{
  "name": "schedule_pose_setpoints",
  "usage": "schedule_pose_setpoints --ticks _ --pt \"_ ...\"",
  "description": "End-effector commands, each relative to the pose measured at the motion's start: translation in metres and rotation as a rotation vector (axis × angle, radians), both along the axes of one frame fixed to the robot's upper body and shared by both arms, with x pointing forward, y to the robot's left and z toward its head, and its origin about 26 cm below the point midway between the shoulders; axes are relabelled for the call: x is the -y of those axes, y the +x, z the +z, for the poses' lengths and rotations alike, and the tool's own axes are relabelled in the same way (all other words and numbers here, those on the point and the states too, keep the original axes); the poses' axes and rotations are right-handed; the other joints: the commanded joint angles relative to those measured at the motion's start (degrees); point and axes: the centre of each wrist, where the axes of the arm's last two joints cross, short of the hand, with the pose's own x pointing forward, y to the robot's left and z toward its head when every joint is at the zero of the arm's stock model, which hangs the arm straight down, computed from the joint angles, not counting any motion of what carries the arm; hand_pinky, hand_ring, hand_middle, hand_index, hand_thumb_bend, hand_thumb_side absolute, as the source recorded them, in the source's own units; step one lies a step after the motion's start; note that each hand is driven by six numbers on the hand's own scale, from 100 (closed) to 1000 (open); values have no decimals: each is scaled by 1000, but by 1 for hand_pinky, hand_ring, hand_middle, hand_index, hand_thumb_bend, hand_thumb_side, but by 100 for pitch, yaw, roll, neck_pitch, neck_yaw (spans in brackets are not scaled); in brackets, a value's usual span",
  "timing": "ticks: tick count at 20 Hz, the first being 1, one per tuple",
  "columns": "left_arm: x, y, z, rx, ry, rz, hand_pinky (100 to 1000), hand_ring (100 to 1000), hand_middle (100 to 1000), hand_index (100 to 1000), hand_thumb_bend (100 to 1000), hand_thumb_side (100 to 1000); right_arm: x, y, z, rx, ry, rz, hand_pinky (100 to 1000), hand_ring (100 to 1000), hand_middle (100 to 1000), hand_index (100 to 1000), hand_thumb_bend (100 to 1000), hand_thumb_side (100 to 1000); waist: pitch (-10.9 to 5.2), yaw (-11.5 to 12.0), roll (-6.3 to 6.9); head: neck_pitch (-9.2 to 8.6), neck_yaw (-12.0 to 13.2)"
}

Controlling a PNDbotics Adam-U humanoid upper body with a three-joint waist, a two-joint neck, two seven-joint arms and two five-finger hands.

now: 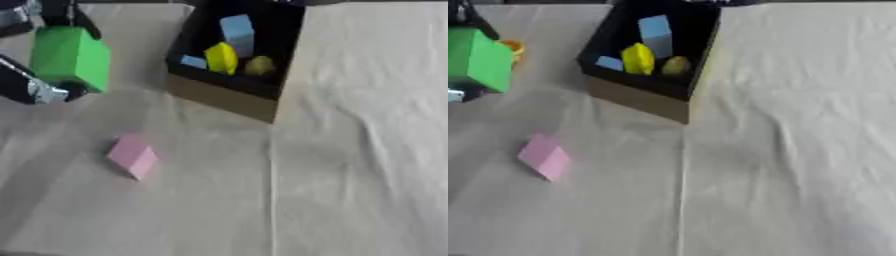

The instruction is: Pick up objects on the table and place them in the box.

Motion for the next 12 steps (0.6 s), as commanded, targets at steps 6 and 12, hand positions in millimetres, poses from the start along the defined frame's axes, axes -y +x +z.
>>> schedule_pose_setpoints --ticks 6,12 --pt "51 36 21 6 -135 -169 602 516 482 568 100 100 -8 1 29 45 -64 87 854 839 691 751 100 631 -205 -303 142 -131 201" --pt "69 81 19 45 -186 -127 614 525 489 582 100 100 -13 3 35 49 -70 126 854 838 689 750 100 631 -134 -561 184 -246 391"
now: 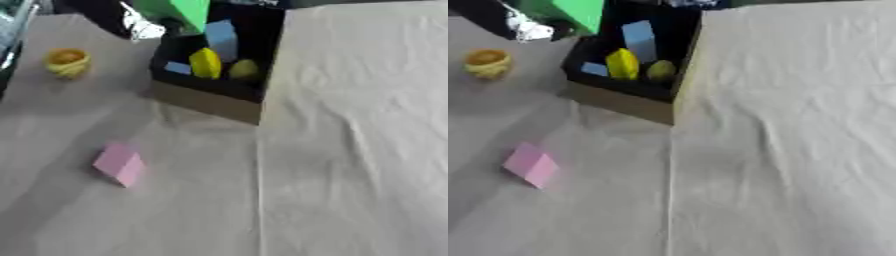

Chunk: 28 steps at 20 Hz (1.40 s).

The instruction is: Pick up objects on the table and place them in the box.

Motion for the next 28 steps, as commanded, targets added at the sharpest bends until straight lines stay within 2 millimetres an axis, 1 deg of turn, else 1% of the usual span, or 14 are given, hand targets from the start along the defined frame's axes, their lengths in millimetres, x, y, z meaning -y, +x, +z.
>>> schedule_pose_setpoints --ticks 1,5,7,8,9,10,11,12,14,16,20,24,26,28 --pt "3 18 1 30 -29 33 615 524 489 582 100 100 -1 -3 12 25 -32 18 854 838 689 750 100 632 -117 -40 61 -129 100" --pt "4 42 -12 17 -62 68 620 528 493 588 100 100 -4 -2 14 30 -28 32 854 838 689 749 100 632 -66 -110 62 -192 158" --pt "3 52 -21 -4 -65 85 634 544 512 612 145 100 -5 -2 15 30 -27 37 854 837 688 749 100 632 -48 -142 65 -211 170" --pt "2 56 -25 -15 -54 94 648 561 532 640 210 100 -5 -2 14 30 -26 38 854 837 688 749 100 633 -41 -153 65 -215 168" --pt "1 59 -29 -26 -32 103 673 593 570 685 305 100 -5 -2 14 30 -25 37 854 837 688 749 100 633 -35 -160 66 -209 161" --pt "0 61 -32 -36 -8 110 711 647 638 755 389 100 -5 -2 14 29 -23 36 854 837 688 749 100 633 -31 -163 68 -200 156" --pt "0 63 -36 -53 25 117 764 724 712 827 489 189 -4 -2 13 28 -22 34 854 837 688 748 100 633 -28 -166 71 -189 154" --pt "-1 64 -39 -69 58 119 804 766 751 859 584 224 -4 -2 13 27 -20 33 854 837 688 748 100 634 -27 -166 73 -179 151" --pt "-2 65 -40 -88 117 121 839 802 786 877 692 286 -4 -2 12 24 -17 30 854 837 688 748 100 634 -27 -161 75 -156 141" --pt "-3 65 -42 -107 168 128 857 823 807 894 783 318 -4 -2 12 23 -15 30 854 838 688 748 100 634 -30 -157 75 -122 139" --pt "-6 65 -43 -110 207 138 873 851 838 911 850 350 -4 -2 10 16 -13 27 854 838 687 747 100 634 -35 -148 69 -74 129" --pt "-9 64 -43 -96 195 127 891 937 899 915 888 357 -4 -2 8 11 -10 23 854 838 687 746 100 634 -46 -129 60 -43 118" --pt "-10 62 -41 -73 179 117 882 932 878 898 875 362 -4 -2 8 8 -10 22 854 838 687 746 100 634 -55 -117 54 -28 111" --pt "-11 56 -36 -39 155 102 866 906 852 885 823 358 -3 -2 7 7 -11 20 854 838 687 746 100 634 -65 -94 51 -1 91"
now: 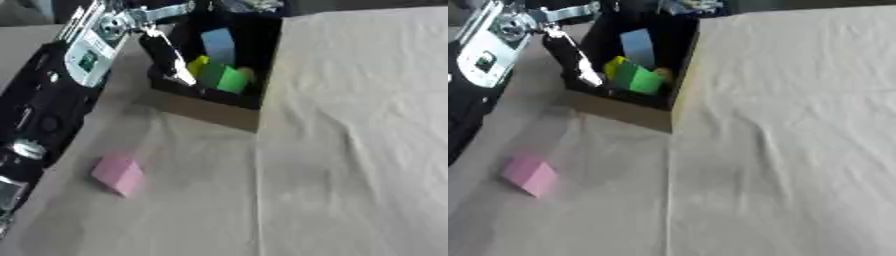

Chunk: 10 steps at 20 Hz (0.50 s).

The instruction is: Pick up objects on the table and place them in the box.

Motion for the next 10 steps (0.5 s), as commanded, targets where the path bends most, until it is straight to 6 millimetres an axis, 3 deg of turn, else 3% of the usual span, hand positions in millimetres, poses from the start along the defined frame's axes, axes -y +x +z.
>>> schedule_pose_setpoints --ticks 1,3,6,10 --pt "-9 -14 23 94 -40 -21 853 891 838 872 768 352 1 -4 9 25 -19 -6 854 838 687 746 100 633 -79 28 27 41 -41" --pt "-11 -31 36 155 -83 -54 824 848 794 842 710 340 3 -4 8 25 -24 -13 854 838 687 746 100 632 -85 68 36 77 -91" --pt "-17 -72 57 253 -171 -134 793 771 730 803 637 334 6 -6 6 22 -28 -30 854 838 687 746 100 633 -91 141 61 122 -189" --pt "-28 -133 68 285 -200 -217 789 761 723 811 627 338 9 -7 4 20 -31 -51 854 838 687 746 100 633 -109 243 97 150 -312"
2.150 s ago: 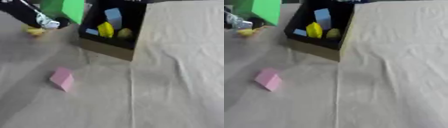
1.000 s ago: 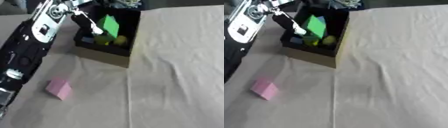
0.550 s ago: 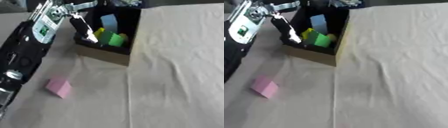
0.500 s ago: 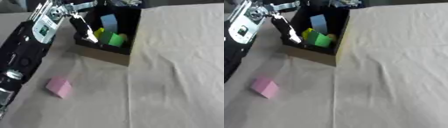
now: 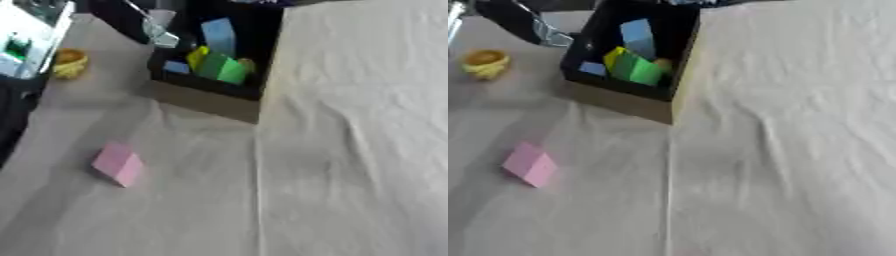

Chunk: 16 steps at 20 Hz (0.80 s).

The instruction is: Pick up objects on the table and place them in the box.

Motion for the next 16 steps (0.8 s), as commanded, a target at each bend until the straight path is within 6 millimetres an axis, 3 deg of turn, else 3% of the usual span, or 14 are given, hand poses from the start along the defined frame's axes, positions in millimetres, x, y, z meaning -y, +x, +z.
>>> schedule_pose_setpoints --ticks 1,3,16 --pt "-12 -52 21 69 18 -28 788 765 730 826 650 343 4 -5 11 37 -35 -24 854 838 687 746 100 633 -113 44 65 29 -102" --pt "-20 -60 13 49 57 -3 784 766 733 835 665 346 5 -5 11 36 -35 -29 854 838 687 746 100 633 -121 81 69 25 -140" --pt "-61 -57 -75 -180 250 -24 813 787 747 827 707 431 4 -5 14 59 -28 -27 854 838 687 746 100 632 -32 101 -5 -38 -265"
